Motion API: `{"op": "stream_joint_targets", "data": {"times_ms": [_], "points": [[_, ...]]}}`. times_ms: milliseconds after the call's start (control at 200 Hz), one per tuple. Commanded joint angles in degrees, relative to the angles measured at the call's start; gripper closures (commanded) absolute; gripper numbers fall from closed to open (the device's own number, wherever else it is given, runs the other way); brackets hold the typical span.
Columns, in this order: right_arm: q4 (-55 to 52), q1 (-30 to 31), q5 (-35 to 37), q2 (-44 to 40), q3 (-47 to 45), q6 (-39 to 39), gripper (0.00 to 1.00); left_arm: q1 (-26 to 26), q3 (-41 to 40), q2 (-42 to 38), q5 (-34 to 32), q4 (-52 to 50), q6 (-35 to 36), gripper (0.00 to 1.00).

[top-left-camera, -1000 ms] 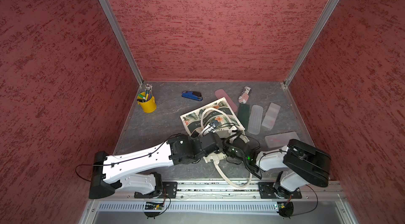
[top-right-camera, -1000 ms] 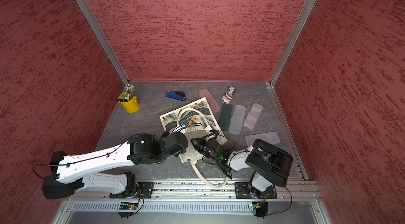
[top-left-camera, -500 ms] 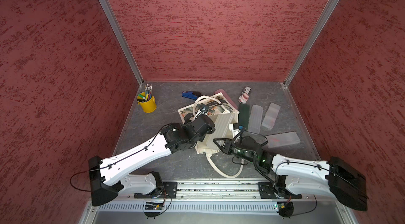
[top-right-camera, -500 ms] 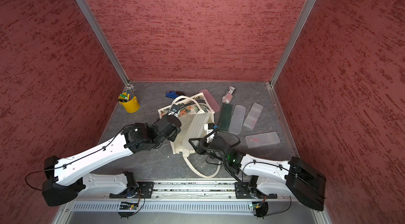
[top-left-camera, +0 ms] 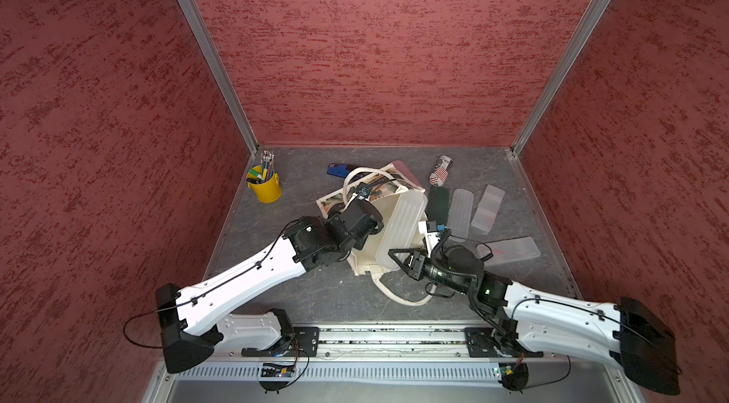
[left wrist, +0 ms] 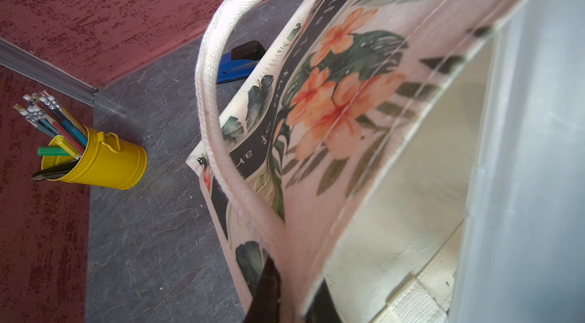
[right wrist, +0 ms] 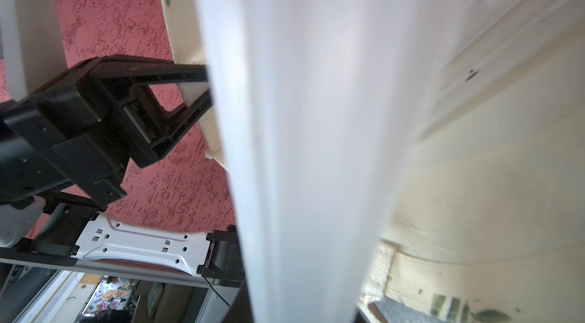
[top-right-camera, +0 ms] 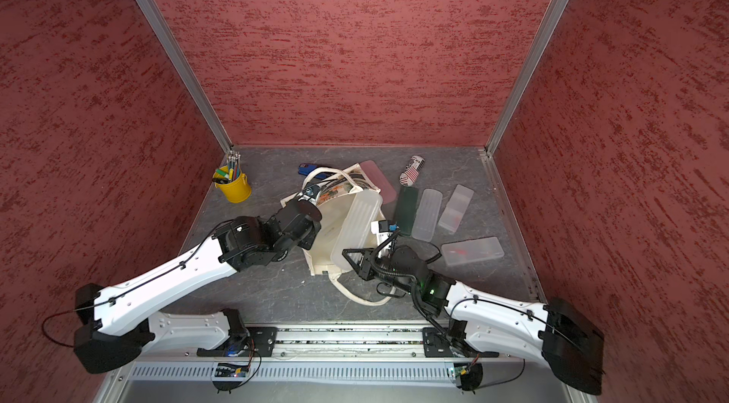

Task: Take out the pencil case from the canvas bag
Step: Pick up the pencil case from the canvas bag, then place the pencil case at the center of the board.

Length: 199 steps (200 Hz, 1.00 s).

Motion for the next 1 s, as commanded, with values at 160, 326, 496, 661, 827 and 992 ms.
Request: {"op": "stream_joint_targets", "data": {"times_ms": [160, 326, 496, 661, 827, 992], "points": [[0.08, -0.18, -2.78, -6.35, 1.98, -3.28, 0.79, 6.47, -0.93, -6.06, 0.42, -1.21, 2.39, 1.0], [-5.26, -0.25, -2.14, -11.74, 1.86, -3.89, 0.79, 12.12, -0.22, -9.2, 1.78, -2.89, 6.08, 1.0], [-15.69, -0.58, 3.15, -15.72, 5.85, -7.64, 0.79, 13.4, -1.56, -12.73, 5.53, -2.77, 5.14, 1.0], [-24.52, -2.08, 5.28, -13.3, 12.78, -11.85, 0.79, 12.85, -4.45, -16.15, 8.51, -5.01, 0.45, 1.0], [-29.29, -7.0, 2.0, -9.52, 16.67, -14.14, 0.79, 12.53, -7.25, -21.83, 10.2, -6.21, -2.25, 1.0], [-27.64, -14.62, -6.25, -5.46, 16.0, -14.39, 0.79, 12.53, -7.15, -24.73, 11.16, -8.33, -3.09, 1.0]]}}
